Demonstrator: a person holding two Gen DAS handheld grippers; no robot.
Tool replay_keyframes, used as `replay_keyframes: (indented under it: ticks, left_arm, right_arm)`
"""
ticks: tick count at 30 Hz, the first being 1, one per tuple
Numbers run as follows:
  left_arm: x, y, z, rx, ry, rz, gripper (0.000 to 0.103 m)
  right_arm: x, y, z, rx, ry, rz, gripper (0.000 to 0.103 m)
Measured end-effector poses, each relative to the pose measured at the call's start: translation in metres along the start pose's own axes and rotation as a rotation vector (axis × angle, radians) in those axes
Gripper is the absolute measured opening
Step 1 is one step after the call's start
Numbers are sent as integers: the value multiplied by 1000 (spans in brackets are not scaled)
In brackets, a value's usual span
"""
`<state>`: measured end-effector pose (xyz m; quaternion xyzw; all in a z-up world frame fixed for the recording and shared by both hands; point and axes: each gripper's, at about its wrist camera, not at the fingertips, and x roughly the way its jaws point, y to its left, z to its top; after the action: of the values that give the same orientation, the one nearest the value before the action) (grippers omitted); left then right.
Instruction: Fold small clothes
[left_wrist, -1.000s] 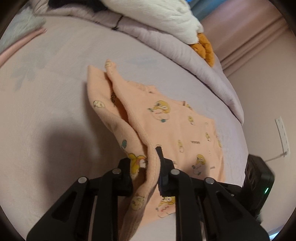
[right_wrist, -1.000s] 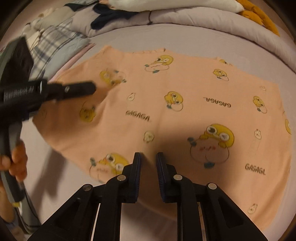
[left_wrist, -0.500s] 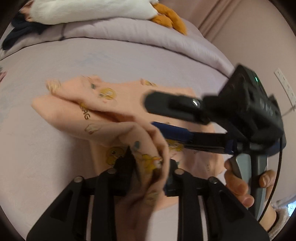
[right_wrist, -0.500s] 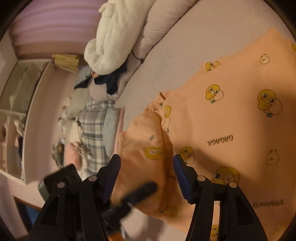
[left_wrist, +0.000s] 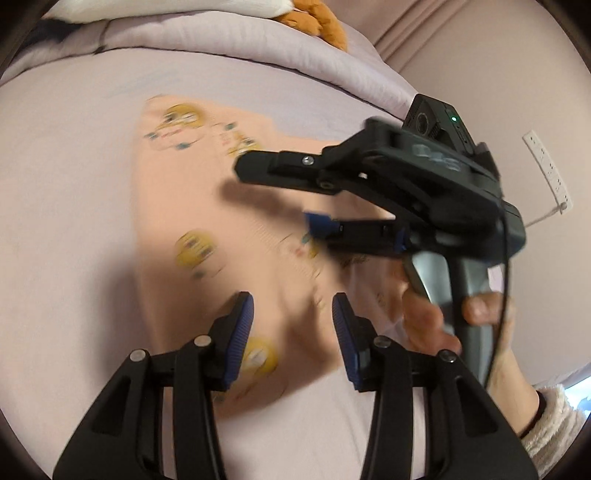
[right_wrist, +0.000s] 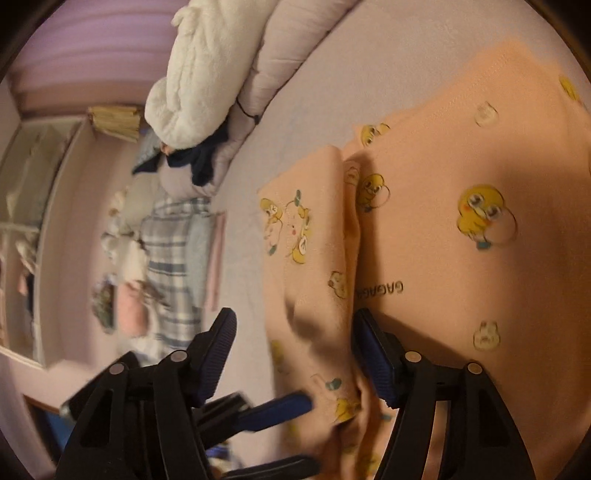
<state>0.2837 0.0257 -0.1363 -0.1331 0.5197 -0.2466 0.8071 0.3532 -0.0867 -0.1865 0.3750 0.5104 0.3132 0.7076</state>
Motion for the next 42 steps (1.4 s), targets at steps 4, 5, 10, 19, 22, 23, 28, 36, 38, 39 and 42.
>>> replay_keyframes:
  ticks: [4, 5, 10, 19, 22, 23, 28, 36, 38, 39, 42]
  left_arm:
    - [-20, 25, -19, -46, -14, 34, 44]
    - [-24, 31, -22, -61, -19, 39, 44]
    - [-42, 42, -36, -92, -52, 42, 44]
    - [-35, 33, -34, -89, -49, 3, 44]
    - [-26, 26, -27, -83, -38, -1, 44]
    - [-24, 24, -26, -80, -36, -2, 44]
    - [-13, 8, -13, -37, -39, 15, 44]
    - [-6, -18, -8, 90, -71, 80, 44]
    - [4, -22, -7, 112, -60, 97, 42]
    - [9, -24, -8, 124, -51, 111, 42]
    - [25, -24, -11, 152, -25, 152, 42]
  right_arm:
    - [19, 5, 4, -46, 10, -127, 17]
    - [22, 6, 4, -57, 9, -152, 16]
    - [9, 33, 2, -181, -38, -215, 13]
    - [-73, 34, 15, -247, -187, -354, 13]
    - [-76, 7, 14, -190, -179, -388, 13]
    - [-73, -5, 14, -170, -174, -408, 13]
    - [-69, -35, 13, -90, -182, -393, 16]
    - [-93, 24, -17, -361, -317, -591, 20]
    - [-95, 30, -29, -423, -303, -557, 20]
    - [-91, 33, -37, -455, -281, -548, 20]
    - [-73, 30, -56, -520, -198, -577, 20]
